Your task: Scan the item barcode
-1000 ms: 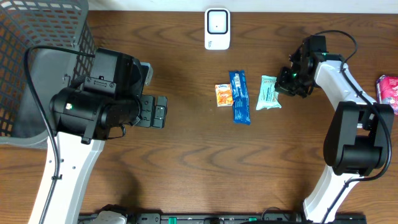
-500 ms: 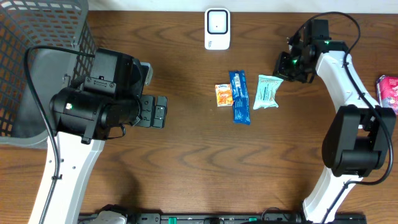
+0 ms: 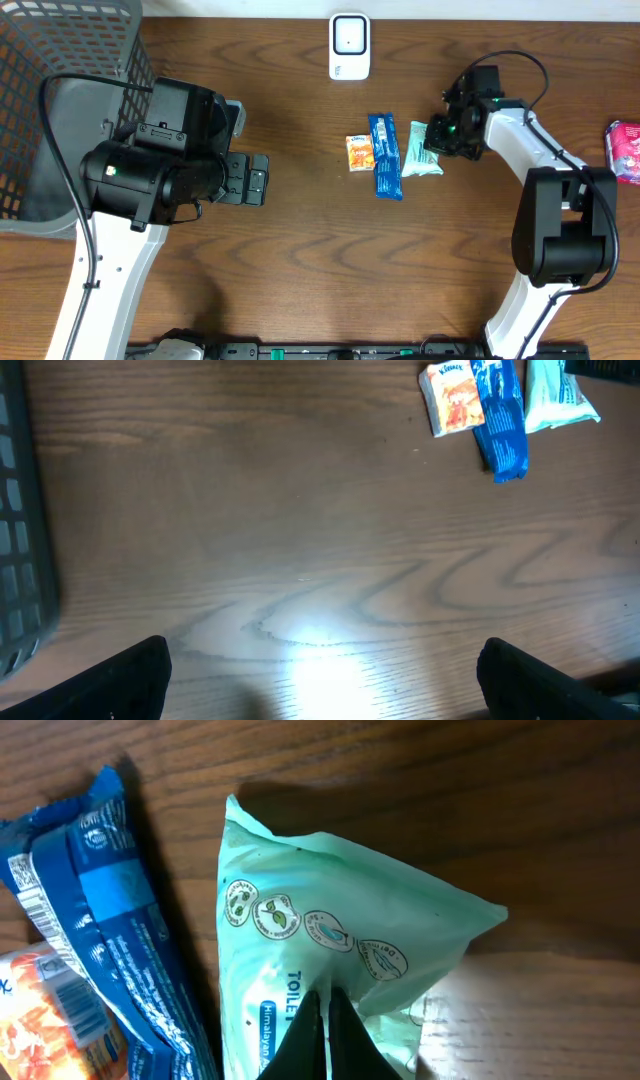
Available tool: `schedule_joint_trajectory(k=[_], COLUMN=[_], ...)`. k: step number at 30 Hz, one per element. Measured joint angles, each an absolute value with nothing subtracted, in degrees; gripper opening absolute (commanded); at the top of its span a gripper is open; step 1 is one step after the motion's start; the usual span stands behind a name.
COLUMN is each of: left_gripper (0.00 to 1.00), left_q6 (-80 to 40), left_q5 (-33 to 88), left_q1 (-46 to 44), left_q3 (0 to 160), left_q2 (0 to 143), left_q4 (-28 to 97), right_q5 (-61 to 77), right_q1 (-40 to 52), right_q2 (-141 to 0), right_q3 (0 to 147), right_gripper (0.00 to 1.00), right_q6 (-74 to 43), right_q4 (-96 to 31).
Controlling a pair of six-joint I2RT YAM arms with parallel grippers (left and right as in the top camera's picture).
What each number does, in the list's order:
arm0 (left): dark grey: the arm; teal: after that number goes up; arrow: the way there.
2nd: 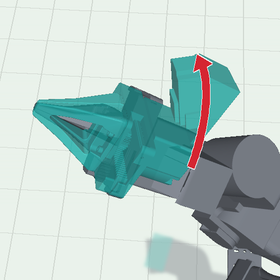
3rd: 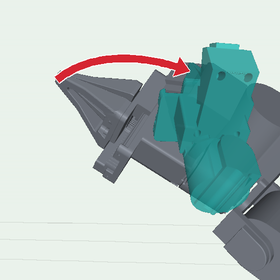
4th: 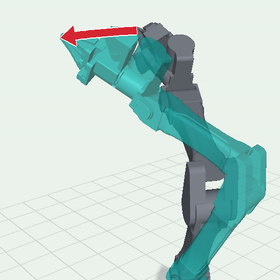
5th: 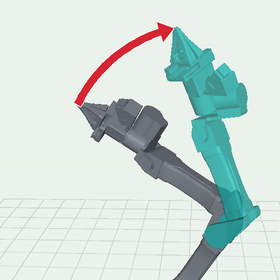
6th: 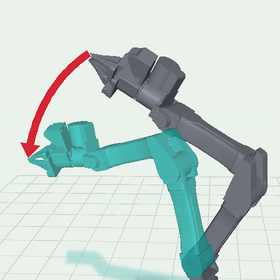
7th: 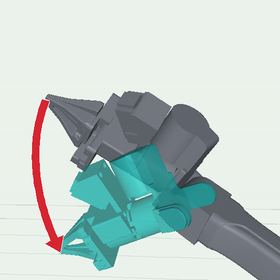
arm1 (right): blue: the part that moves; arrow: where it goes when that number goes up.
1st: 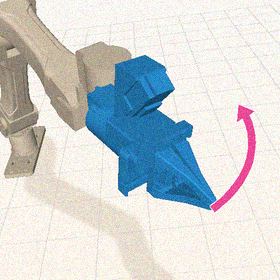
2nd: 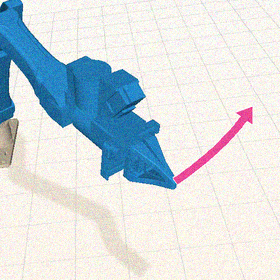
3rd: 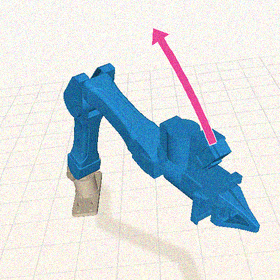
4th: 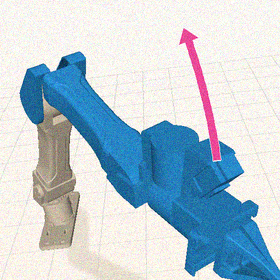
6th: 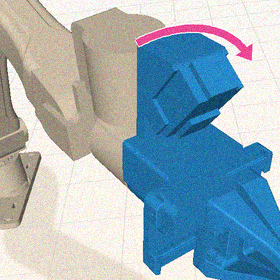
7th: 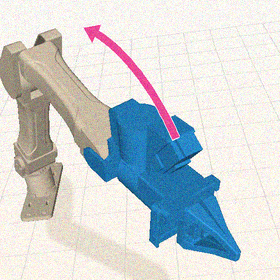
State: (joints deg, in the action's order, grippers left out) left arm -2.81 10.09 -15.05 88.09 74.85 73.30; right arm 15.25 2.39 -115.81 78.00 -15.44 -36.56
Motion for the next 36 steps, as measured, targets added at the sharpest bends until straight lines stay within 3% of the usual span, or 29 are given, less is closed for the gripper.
schedule_joint_trajectory(k=[7,12,26,36], left_gripper=[0.98,0.98,0.98,0.98], left_q6=[-2.8,-2.8,-2.8,-2.8], left_q5=[10.1,10.1,10.1,10.1], left_q1=[-15.0,-15.0,-15.0,-15.0], left_q3=[88.1,88.1,88.1,88.1], left_q2=[74.8,74.8,74.8,74.8], left_q4=[73.3,73.3,73.3,73.3], right_q5=[9.0,7.4,11.8,5.5], right_q1=[2.4,2.5,6.5,6.7], right_q2=[-115.8,-115.7,-114.9,-114.3], right_q3=[78.9,87.2,85.8,78.3], right_gripper=[0.01,0.01,0.01,0.01], right_q6=[-16.3,-16.5,-17.1,-20.9], right_q4=[-46.9,-53.0,-43.5,-41.6])
